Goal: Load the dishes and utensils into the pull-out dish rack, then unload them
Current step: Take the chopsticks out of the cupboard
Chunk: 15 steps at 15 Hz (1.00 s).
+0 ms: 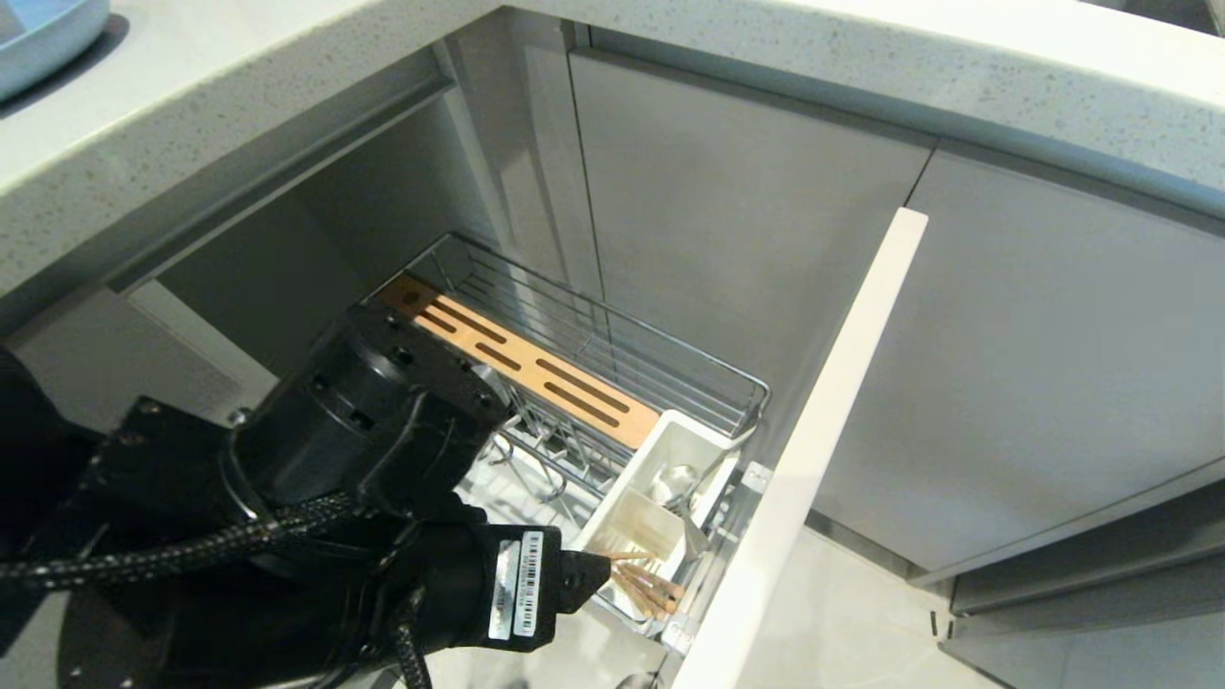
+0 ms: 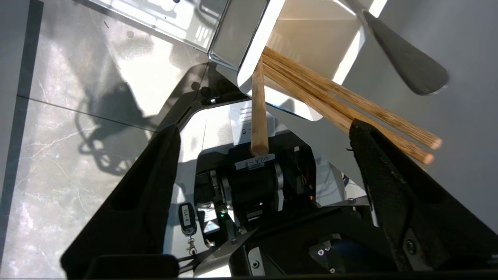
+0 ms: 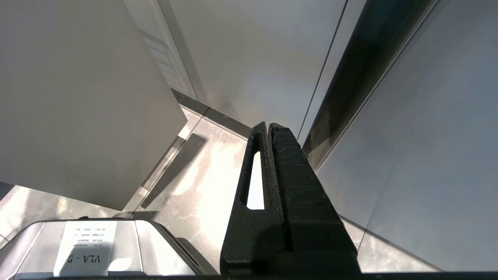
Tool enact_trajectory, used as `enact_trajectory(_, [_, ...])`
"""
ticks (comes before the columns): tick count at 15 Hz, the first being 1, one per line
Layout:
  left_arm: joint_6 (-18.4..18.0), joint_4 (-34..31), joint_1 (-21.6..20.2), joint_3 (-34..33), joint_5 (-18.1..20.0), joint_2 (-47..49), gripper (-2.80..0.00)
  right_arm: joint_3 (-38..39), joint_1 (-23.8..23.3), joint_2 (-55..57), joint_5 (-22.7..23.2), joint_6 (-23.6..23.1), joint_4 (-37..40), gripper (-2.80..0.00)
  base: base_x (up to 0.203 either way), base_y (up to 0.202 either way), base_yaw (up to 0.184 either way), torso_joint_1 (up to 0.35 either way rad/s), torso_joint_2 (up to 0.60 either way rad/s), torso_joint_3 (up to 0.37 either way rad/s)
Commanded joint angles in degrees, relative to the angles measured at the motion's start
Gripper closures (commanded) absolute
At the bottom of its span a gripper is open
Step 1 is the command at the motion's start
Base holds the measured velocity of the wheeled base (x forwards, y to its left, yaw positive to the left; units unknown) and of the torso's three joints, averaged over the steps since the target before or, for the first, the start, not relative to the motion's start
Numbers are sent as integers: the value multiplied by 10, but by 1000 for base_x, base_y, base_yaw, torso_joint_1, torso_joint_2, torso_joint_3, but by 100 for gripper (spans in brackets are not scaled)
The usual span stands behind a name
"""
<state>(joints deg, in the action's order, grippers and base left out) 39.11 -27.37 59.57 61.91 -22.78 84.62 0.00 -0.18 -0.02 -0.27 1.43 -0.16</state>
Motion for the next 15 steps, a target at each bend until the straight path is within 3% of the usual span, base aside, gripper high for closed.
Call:
enact_trajectory(1, [2,9,-8,-7,-2,19,-280,1,0,-2,0,0,0,0,0,0,0,0,0,0])
enact_trajectory(12, [0,39,-25,-15,-2,25,-280,1,0,-2,0,0,0,0,0,0,0,0,0,0])
enact_trajectory(13, [0,39,-25,-16,-2,25,-223,1,0,-2,0,1,0,0,0,0,0,0,0,0])
enact_trajectory(14, [0,39,-25,-16,-2,25,0,1,0,-2,0,0,0,0,0,0,0,0,0,0])
enact_trajectory(15, [0,40,-25,-17,-2,25,0,1,0,-2,0,0,0,0,0,0,0,0,0,0])
